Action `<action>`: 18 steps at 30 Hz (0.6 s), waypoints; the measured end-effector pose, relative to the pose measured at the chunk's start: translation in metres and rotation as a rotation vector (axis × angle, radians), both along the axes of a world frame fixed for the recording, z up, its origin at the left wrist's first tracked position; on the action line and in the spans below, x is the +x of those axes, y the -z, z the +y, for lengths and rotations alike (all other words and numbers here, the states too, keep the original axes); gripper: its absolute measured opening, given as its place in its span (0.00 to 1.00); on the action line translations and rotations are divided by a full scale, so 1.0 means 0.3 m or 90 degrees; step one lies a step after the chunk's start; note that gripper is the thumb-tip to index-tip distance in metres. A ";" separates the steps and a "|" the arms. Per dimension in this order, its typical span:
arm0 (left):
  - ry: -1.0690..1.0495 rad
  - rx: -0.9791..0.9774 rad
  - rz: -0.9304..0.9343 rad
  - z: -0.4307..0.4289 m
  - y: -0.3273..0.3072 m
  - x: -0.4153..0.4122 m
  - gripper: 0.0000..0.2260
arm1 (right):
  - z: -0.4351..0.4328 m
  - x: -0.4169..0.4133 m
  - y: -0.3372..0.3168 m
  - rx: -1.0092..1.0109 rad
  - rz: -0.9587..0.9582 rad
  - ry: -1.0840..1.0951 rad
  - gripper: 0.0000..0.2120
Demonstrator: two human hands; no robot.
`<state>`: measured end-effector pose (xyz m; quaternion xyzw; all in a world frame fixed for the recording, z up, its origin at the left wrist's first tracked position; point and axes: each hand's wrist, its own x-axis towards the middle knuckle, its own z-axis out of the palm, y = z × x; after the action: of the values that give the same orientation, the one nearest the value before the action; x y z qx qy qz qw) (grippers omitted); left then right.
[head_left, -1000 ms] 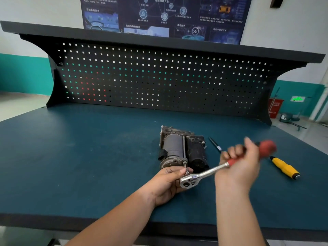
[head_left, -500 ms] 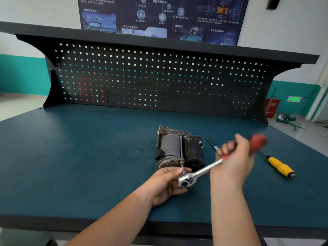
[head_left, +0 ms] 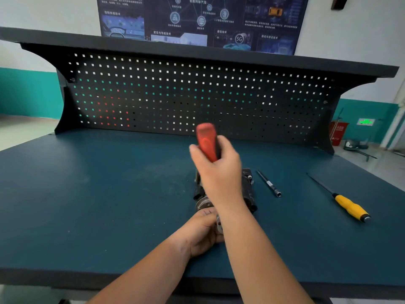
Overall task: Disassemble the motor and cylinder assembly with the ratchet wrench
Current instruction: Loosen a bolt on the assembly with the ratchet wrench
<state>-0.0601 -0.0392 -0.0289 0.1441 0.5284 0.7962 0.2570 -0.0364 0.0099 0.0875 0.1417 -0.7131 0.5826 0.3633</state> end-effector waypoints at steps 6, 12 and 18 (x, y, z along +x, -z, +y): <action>-0.034 -0.010 -0.010 0.002 -0.006 0.002 0.09 | 0.145 0.039 0.016 -0.452 0.014 -0.140 0.07; -0.042 -0.018 -0.005 0.003 -0.011 0.004 0.08 | 0.300 0.062 0.099 -0.833 -0.019 -0.100 0.10; -0.031 -0.009 0.006 0.000 -0.006 0.004 0.08 | 0.336 0.088 0.257 -1.056 -0.045 -0.057 0.12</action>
<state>-0.0590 -0.0391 -0.0272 0.1332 0.5390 0.7976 0.2357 -0.0099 0.1108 0.0105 -0.1619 -0.0571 0.9371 0.3040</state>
